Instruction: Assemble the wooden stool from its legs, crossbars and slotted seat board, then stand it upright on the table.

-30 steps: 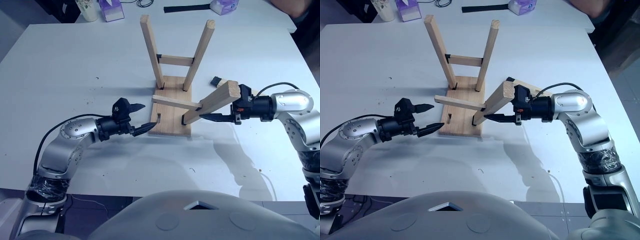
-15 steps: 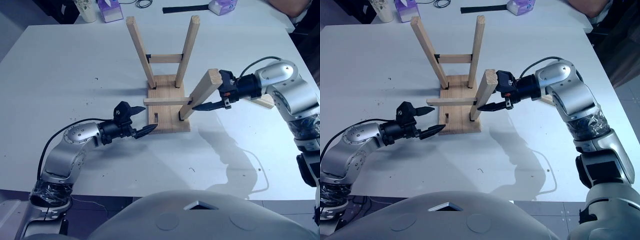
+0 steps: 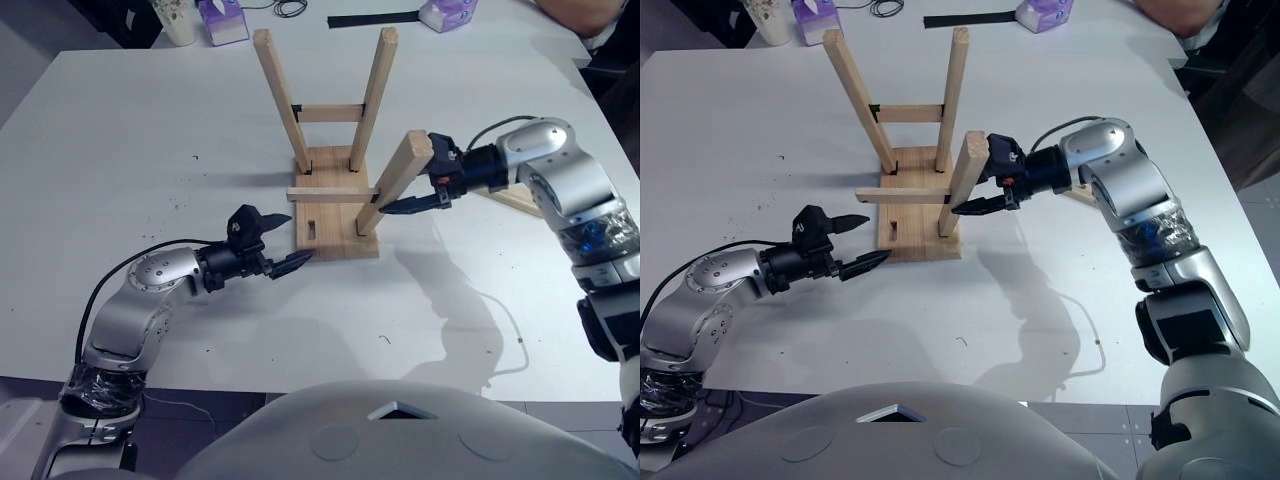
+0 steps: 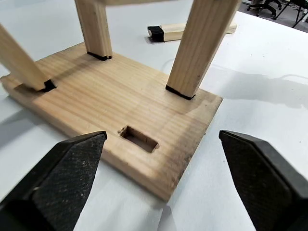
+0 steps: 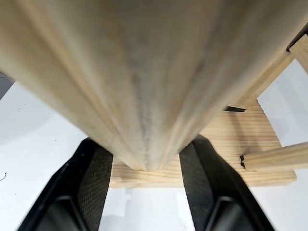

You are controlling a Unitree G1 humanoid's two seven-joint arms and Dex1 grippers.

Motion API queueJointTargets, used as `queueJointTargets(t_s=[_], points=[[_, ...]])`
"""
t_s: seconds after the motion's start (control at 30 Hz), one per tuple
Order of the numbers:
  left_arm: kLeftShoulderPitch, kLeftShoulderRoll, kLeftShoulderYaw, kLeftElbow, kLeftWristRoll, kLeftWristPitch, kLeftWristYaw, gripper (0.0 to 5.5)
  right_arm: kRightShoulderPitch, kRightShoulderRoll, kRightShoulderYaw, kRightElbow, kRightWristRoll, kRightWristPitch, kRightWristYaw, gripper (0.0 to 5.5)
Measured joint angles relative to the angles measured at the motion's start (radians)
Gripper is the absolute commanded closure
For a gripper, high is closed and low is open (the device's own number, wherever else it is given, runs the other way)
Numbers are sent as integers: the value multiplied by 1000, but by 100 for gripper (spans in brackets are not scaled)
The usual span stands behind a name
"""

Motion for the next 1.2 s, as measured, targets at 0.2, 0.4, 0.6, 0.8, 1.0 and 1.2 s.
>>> queueJointTargets(t_s=[0.2, 0.4, 0.6, 0.8, 1.0, 1.2], points=[[62, -1, 38, -32, 0, -3, 29, 116, 197, -202, -111, -223, 89, 46, -5, 348], [90, -3, 62, -64, -1, -4, 45, 116, 347, -298, -195, -367, 167, 93, -64, 348], [87, 0, 63, -64, -2, -3, 38, 116, 435, -317, -236, -455, 195, 113, -136, 348], [81, 5, 63, -60, -2, -3, 24, 116, 481, -331, -234, -482, 150, 125, -171, 281], [71, 8, 64, -55, -2, -3, 19, 116, 523, -317, -201, -438, 78, 157, -181, 266], [69, 10, 66, -36, 0, -3, 9, 116, 514, -334, -242, -313, -66, 25, -201, 247]])
